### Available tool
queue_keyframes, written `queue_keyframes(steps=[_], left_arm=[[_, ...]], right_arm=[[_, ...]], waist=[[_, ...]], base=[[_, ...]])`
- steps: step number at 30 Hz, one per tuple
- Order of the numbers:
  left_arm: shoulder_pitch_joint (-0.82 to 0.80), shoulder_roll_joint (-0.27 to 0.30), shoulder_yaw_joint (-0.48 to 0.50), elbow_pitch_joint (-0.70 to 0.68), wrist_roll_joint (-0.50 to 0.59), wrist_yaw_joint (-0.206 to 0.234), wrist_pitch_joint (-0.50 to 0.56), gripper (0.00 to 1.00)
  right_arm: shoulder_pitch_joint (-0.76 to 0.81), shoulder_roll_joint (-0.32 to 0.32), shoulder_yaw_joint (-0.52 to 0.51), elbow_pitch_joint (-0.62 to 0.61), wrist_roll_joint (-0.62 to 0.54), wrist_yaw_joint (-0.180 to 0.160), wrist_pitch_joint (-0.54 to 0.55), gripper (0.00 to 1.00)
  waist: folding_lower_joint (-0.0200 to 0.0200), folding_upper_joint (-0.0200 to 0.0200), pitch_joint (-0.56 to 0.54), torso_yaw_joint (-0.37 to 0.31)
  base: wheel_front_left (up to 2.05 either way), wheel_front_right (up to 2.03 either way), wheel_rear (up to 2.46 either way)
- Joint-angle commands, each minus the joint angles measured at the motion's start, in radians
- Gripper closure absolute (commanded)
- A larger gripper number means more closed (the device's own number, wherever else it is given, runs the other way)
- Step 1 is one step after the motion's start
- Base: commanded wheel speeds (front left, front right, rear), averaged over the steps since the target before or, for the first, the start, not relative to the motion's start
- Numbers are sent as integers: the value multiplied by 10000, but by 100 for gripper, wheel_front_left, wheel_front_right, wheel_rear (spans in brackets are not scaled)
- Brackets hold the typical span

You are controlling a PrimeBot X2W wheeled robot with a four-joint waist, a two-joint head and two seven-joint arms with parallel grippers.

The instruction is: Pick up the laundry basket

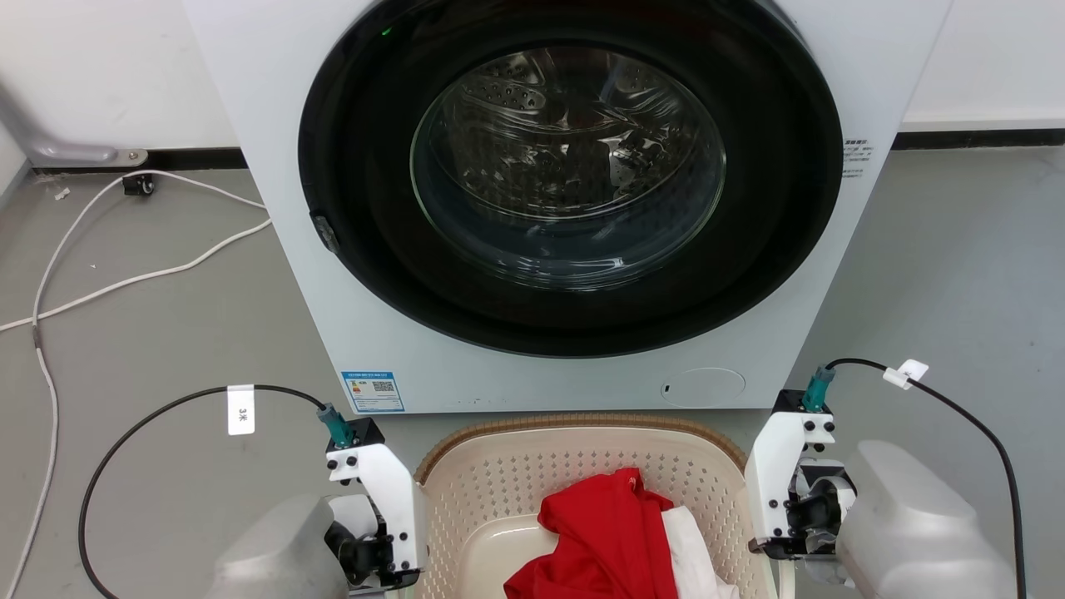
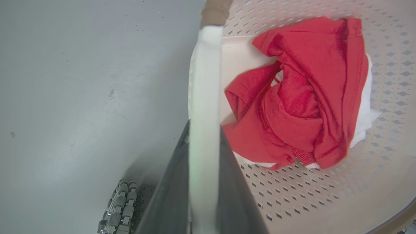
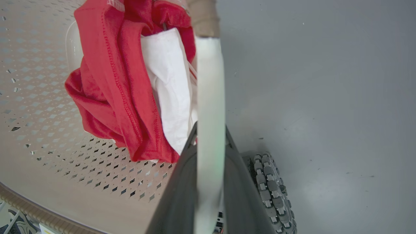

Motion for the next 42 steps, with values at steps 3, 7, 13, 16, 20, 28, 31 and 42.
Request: queue_keyframes(steps=[3,7,13,16,20,28,31,42], left_arm=[[-24,-69,-16,-81,-73,-32,-60,100],[-18,-72,-37,-79,-84,-32,-71,100],[-14,-68,-70,-62,-115,-32,-98,100],[-27,-65,-85,-50,-125,-32,-112,100],[-36,-60,-97,-46,-152,-32,-119,100],[-46,-63,-127,-47,-178,-32,-127,100],[-37,-60,-142,-53,-196,-33,-136,100],[-49,-49,-196,-60,-257,-33,-138,100]], right_arm=[[13,85,-53,-29,-21,46,1,100],[21,93,-81,-29,-40,46,-6,100],[34,98,-137,-29,-66,46,33,100],[37,101,-168,-29,-87,46,65,100],[49,108,-199,-29,-105,46,92,100],[84,122,-273,-29,-122,46,132,100],[98,126,-300,-29,-156,46,138,100],[95,140,-417,-29,-227,47,144,100]], waist=[[0,0,5,-2],[0,0,9,-2],[0,0,18,-5],[0,0,31,-6],[0,0,39,-13],[0,0,33,-10],[0,0,32,-10],[0,0,61,-19]], base=[[0,0,0],[0,0,0],[0,0,0],[0,0,0],[0,0,0],[0,0,0],[0,0,0],[0,0,0]])
